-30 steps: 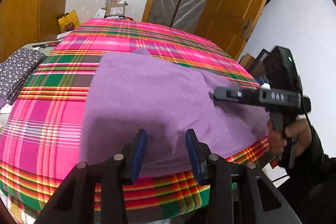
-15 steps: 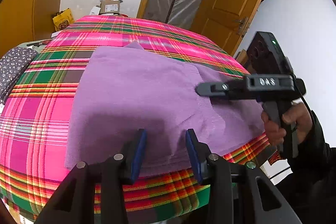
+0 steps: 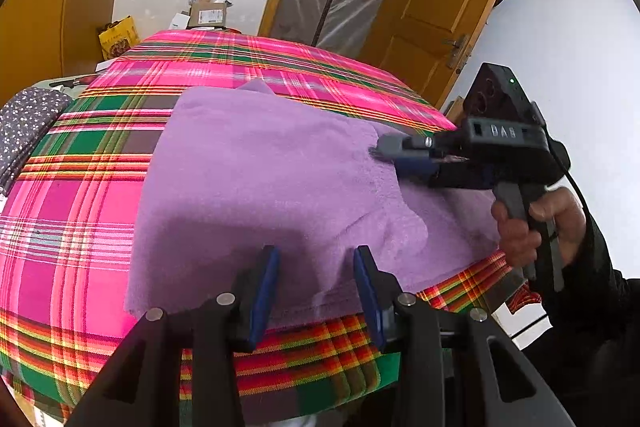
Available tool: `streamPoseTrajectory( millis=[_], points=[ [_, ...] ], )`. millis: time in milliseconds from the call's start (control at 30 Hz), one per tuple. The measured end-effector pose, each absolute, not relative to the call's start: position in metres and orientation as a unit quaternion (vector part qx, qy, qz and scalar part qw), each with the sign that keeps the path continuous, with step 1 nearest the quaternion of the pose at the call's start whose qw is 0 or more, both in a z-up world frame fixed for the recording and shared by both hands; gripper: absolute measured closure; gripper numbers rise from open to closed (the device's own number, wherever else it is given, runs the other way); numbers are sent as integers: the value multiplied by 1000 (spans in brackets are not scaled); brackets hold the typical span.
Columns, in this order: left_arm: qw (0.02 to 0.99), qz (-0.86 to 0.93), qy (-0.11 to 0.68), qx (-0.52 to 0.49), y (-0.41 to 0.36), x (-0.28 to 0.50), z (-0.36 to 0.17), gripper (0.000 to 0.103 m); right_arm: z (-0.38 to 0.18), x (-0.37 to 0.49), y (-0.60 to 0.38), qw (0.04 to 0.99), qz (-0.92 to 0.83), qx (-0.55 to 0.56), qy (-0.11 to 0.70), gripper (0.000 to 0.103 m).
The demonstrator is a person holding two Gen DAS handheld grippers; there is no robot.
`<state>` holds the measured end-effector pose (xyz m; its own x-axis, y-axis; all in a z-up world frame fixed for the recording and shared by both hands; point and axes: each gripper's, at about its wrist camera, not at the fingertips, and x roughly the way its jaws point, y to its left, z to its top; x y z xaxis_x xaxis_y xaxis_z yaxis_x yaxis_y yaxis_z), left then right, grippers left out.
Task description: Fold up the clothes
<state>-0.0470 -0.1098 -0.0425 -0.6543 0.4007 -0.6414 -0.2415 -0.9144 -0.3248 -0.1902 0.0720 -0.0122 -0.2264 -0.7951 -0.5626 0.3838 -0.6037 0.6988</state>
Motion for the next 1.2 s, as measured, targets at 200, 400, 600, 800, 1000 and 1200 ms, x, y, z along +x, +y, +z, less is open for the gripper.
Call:
streamPoseTrajectory(
  millis=[200,400,600,800,1000,1200],
  points=[
    [178,903,-111,-375,-110,-48,-44,64,-17,-194,67,392,-745,500,-206,62],
    [177,903,-113,-375,-110,-47,-43,64,-13,-179,54,428,-725,509,-182,60],
    [175,904,-109,-375,-108,-45,-42,64,-16,-174,51,427,-729,505,-175,77],
    [179,904,-106,-374,-106,-42,-37,64,-12,-172,57,438,-730,487,-197,87],
    [189,905,-99,-367,-104,-37,-32,64,-7,-167,74,431,-738,471,-218,87],
    [184,906,-102,-367,-106,-37,-31,64,-21,-174,81,400,-737,496,-224,79]
  ],
)
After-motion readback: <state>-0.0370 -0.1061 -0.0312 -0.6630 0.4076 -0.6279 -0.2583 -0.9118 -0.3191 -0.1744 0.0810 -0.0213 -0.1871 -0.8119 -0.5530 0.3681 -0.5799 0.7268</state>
